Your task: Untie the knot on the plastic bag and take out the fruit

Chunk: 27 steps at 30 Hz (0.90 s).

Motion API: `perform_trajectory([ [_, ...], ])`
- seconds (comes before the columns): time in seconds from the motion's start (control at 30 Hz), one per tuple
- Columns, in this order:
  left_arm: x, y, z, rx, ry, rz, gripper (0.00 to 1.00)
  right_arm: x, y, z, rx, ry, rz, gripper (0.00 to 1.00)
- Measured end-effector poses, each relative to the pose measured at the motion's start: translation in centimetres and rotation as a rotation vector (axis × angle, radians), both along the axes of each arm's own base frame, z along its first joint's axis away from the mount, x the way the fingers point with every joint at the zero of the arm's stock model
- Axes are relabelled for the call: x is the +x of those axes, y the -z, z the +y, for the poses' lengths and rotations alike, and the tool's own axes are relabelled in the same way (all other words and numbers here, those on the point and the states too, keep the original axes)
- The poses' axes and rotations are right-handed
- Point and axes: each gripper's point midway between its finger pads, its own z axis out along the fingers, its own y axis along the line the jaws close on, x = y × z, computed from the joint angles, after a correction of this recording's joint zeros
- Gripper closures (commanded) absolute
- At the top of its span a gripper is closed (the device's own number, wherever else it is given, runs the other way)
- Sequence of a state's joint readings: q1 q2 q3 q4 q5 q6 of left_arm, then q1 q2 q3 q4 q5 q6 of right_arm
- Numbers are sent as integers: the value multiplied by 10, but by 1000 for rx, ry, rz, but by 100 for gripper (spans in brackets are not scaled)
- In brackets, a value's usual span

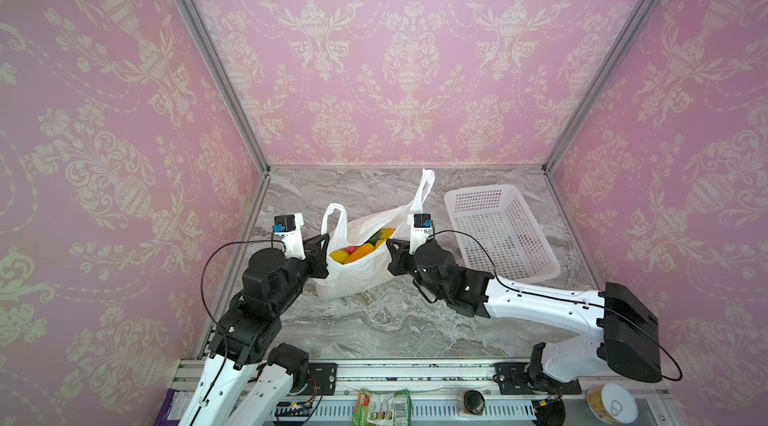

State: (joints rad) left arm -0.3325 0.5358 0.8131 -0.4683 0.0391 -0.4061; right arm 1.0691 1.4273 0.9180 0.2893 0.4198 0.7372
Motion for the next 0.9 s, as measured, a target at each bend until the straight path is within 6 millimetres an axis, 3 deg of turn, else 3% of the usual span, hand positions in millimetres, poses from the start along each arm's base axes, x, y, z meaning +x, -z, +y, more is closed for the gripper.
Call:
perform_trajectory([
  [0.07, -3, -13, 7, 11, -28, -15, 41, -4, 5, -7, 5, 1, -2, 100],
  [0.1, -3, -21, 10, 15, -44, -26, 36, -5, 8, -10, 6, 0, -3, 100],
  [0.3, -4, -84, 19, 27, -88, -93, 30, -16, 9, -22, 38, -9, -20, 100],
  [0.4, 10, -108, 9, 48, -63, -95, 26, -25, 5, -18, 57, -32, -30, 100],
  [0.5, 31, -117, -20, 114, 17, -80, 18, -29, 6, -16, 65, -43, -33, 100],
  [0.6, 55, -109, -57, 208, 110, -46, 17, -31, 11, -18, 64, -43, -34, 100],
  [0.7, 87, -87, -82, 296, 152, 19, 17, -32, 12, -20, 67, -45, -36, 100],
  [0.8, 116, -41, -99, 387, 187, 126, 14, -33, 12, -23, 73, -40, -41, 100],
  [0.9, 124, 12, -112, 465, 247, 239, 11, -33, 16, -27, 68, -26, -43, 100],
])
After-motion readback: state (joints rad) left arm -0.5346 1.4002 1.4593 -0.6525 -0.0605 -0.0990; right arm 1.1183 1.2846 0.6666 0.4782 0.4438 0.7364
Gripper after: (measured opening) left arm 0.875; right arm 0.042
